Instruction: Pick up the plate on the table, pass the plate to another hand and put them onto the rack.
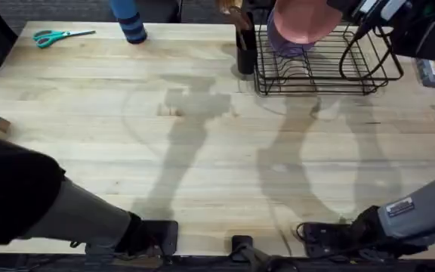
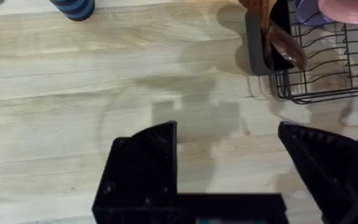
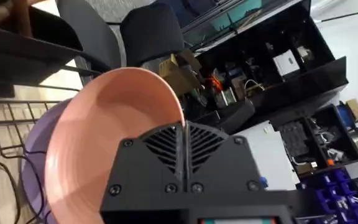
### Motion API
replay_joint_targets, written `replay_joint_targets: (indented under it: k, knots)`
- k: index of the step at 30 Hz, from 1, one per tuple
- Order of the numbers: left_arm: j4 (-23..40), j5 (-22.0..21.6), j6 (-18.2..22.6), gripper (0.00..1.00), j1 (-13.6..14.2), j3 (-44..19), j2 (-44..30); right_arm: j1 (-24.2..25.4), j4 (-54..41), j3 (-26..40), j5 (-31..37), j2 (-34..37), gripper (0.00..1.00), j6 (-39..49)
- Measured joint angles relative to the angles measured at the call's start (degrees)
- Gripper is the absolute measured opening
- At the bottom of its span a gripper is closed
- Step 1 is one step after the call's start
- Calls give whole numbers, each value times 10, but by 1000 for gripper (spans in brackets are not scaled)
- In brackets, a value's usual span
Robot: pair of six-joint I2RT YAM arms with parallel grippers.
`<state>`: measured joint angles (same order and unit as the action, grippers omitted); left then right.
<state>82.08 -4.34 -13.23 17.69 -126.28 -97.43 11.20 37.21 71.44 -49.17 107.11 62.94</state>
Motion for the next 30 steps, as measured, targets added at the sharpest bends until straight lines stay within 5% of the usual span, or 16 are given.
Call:
replay_joint_targets:
  k: [21, 30]
  knots:
    - [0, 0, 0, 993, 0, 0, 0, 0, 52, 2, -2, 57, 31, 8]
    - [0, 0, 0, 992, 0, 0, 0, 0, -26, 4, -2, 58, 31, 10]
